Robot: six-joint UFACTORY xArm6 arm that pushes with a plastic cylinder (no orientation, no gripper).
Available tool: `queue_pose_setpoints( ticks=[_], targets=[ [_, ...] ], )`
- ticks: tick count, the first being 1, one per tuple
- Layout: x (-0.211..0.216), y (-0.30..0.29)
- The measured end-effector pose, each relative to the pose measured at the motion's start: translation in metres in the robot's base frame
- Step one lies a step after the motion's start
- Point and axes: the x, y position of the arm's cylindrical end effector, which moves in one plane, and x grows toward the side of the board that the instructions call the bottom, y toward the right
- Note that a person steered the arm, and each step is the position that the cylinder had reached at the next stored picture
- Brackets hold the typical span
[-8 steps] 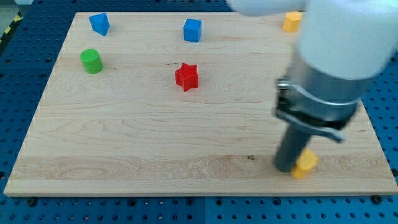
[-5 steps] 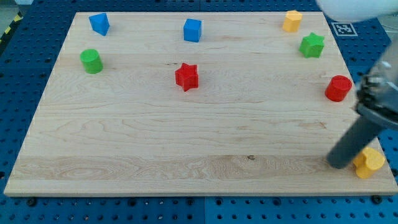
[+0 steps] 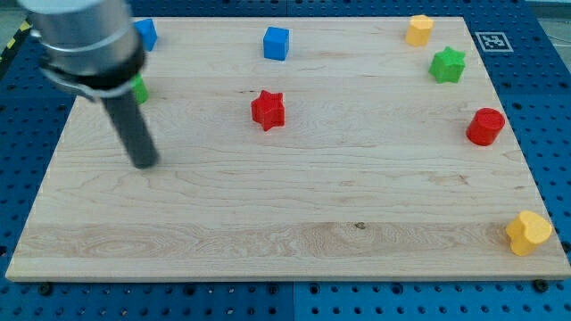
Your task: Move the red star towards the bottom center
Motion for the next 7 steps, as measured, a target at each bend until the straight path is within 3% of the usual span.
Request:
queue_pose_setpoints(
  ticks=[1,3,4,5,7],
  targets=[
    [-0.034,-0.077],
    [-0.047,-0.096],
    [-0.074,-0.096],
    [-0.129,-0.090],
    [-0.137,0.002]
  ],
)
